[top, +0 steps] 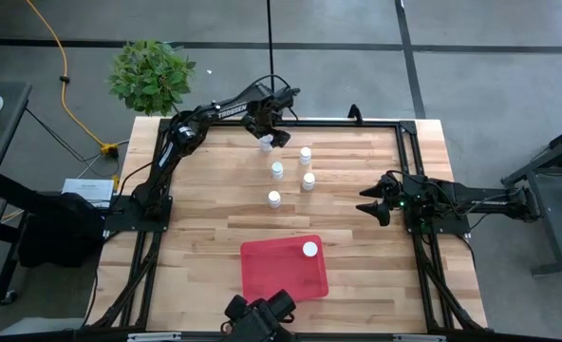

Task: Pick and place pill bottles into a basket
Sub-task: Put the white pill bottle into the red bin

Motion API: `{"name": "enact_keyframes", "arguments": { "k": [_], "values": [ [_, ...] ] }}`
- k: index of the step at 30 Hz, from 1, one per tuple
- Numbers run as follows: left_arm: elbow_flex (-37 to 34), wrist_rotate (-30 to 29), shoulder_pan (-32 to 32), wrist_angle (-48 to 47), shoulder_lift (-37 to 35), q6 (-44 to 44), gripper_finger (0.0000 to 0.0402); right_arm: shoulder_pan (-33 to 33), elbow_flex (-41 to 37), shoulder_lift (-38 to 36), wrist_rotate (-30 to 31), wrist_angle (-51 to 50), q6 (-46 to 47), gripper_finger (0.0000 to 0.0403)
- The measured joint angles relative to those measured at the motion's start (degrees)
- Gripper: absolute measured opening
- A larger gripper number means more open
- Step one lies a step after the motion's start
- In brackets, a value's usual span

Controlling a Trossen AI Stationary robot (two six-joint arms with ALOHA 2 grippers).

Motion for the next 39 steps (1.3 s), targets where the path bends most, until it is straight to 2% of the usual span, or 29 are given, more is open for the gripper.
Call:
{"name": "enact_keyframes", "arguments": {
  "k": [13,16,25,29,39],
  "values": [
    [-0.01,-0.17,0.00,-0.29,0.00,1.49,0.0360,0.00,0.00,0.00,0.00,-0.02,0.02,0.0312],
    [0.01,-0.17,0.02,-0.29,0.00,1.49,0.0343,0.00,0.00,-0.01,0.00,-0.02,0.01,0.0312],
    [-0.01,0.07,0.02,-0.17,0.00,1.93,0.0247,0.00,0.00,0.00,0.00,-0.06,0.02,0.0312],
    [-0.01,0.09,0.02,-0.20,0.00,2.10,0.0217,0.00,0.02,-0.02,0.02,-0.42,0.00,0.0312],
    [0.00,1.31,0.02,-0.27,0.00,2.99,0.0216,0.00,0.02,0.00,0.02,-0.46,0.00,0.0312]
  ]
}}
